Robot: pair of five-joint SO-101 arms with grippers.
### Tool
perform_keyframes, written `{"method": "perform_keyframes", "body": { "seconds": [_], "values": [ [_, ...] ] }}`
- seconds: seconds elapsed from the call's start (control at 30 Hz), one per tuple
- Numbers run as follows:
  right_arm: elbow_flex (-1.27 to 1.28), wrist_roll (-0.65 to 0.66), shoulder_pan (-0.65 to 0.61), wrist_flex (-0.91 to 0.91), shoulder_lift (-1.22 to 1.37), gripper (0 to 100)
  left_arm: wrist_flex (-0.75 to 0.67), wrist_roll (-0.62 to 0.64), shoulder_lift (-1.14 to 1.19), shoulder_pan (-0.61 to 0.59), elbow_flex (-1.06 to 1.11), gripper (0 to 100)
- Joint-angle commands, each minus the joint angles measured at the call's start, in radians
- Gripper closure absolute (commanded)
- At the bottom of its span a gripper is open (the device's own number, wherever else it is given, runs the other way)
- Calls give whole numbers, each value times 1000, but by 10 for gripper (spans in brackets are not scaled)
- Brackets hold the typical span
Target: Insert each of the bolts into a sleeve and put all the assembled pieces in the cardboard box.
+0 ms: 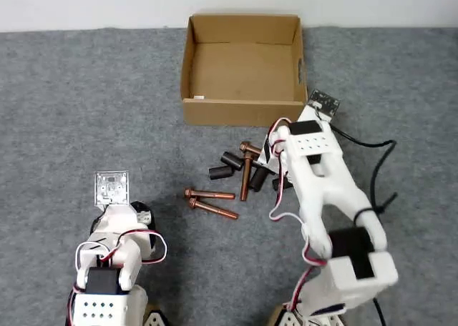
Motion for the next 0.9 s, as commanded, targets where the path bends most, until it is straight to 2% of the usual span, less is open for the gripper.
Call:
{"method": "perform_keyframes", "body": {
  "seconds": [0.0,0.23,0.57,0.63,0.77,0.87],
  "values": [
    [-78,-11,-13,-16,64,800,6,-5,-11,-6,-5,995],
    [-126,-12,-15,-13,193,800,6,-5,-11,-6,-5,995],
    [-126,-12,-8,-15,205,802,6,-5,-11,-6,-5,995],
    [-126,-12,4,-15,205,833,6,-5,-11,-6,-5,995],
    [-126,-11,53,-15,203,991,6,-5,-11,-6,-5,995],
    [-126,-6,93,-7,203,959,6,-5,-11,-6,-5,995]
  ]
}}
